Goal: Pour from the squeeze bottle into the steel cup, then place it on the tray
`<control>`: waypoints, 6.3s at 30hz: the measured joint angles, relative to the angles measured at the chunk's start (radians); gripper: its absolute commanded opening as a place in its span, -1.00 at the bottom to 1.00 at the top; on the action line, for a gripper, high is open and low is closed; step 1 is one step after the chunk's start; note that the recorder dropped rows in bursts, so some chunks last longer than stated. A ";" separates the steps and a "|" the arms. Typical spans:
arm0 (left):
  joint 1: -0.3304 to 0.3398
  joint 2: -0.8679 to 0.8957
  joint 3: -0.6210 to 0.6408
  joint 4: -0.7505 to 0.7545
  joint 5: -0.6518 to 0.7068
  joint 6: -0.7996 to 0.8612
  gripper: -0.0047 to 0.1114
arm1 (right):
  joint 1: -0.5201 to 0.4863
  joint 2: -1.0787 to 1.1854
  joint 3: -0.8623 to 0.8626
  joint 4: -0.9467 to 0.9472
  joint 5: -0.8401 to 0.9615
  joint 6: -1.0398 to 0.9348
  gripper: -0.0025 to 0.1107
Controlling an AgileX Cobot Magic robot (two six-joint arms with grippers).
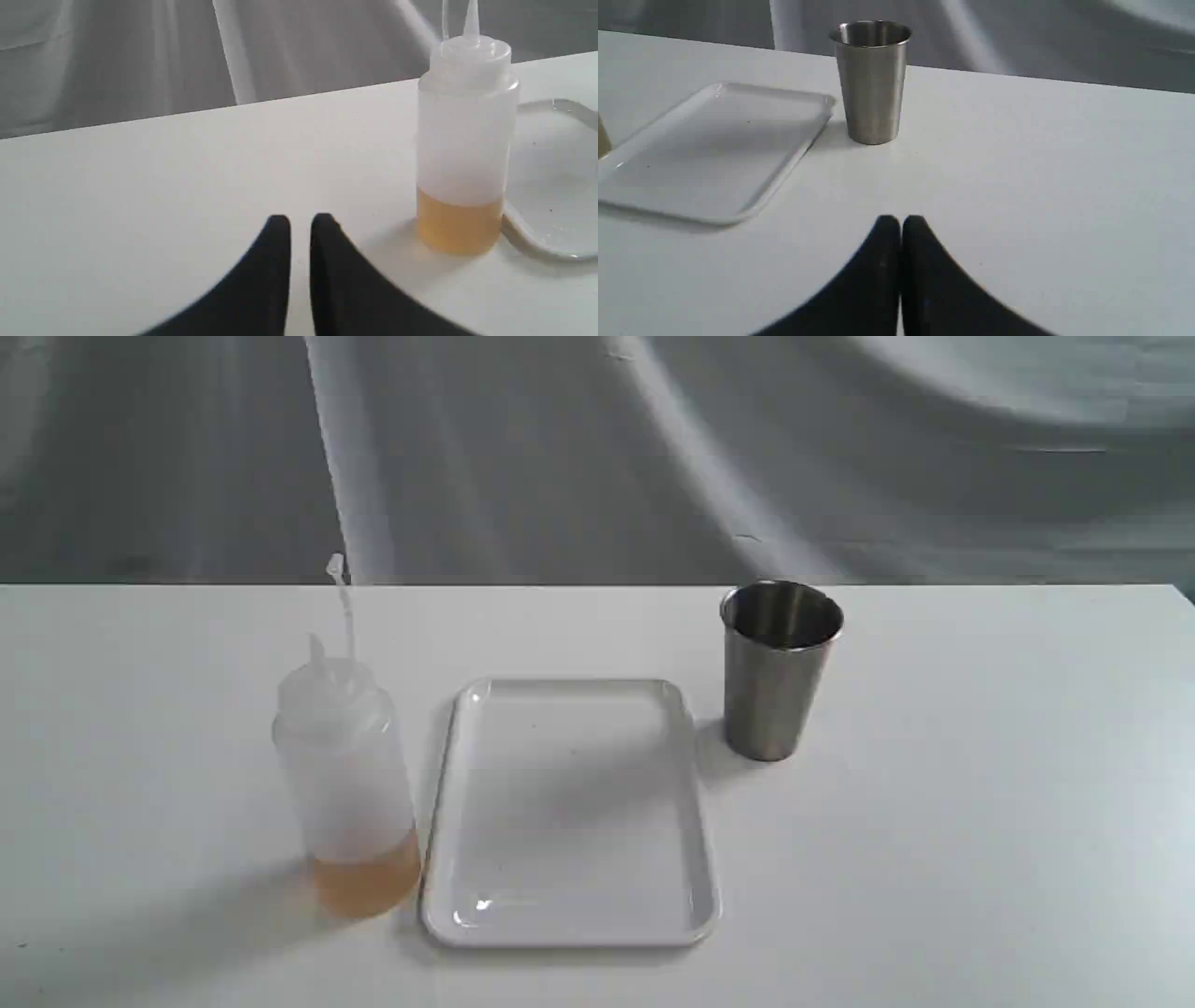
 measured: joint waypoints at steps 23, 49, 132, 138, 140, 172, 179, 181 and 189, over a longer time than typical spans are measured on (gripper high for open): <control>0.000 0.000 0.000 0.000 0.000 0.000 -0.78 | 0.000 0.197 -0.342 0.047 0.214 0.004 -0.96; 0.000 0.000 0.000 0.000 0.000 0.000 -0.78 | 0.337 1.059 -0.949 -0.029 0.046 0.018 -0.96; 0.000 0.000 0.000 0.000 0.000 0.000 -0.78 | 0.610 2.028 -1.005 0.322 -0.688 -0.145 0.78; 0.000 0.000 0.000 0.000 0.000 0.000 -0.78 | 0.610 2.046 -1.005 0.349 -0.740 -0.197 0.78; 0.000 0.000 0.000 0.000 0.000 0.000 -0.78 | 0.610 2.052 -1.006 0.351 -0.744 -0.197 0.78; 0.000 0.000 0.000 0.000 0.000 0.000 -0.78 | 0.570 2.282 -1.436 0.358 -0.576 -0.210 0.78; 0.000 0.000 0.000 0.000 0.000 0.000 -0.78 | 0.570 2.286 -1.436 0.358 -0.566 -0.212 0.69; 0.000 0.000 0.000 0.000 0.000 0.000 -0.78 | 0.570 2.286 -1.436 0.358 -0.566 -0.212 0.62; 0.000 0.000 0.000 0.000 0.000 0.000 -0.78 | 0.570 2.286 -1.436 0.358 -0.566 -0.212 0.02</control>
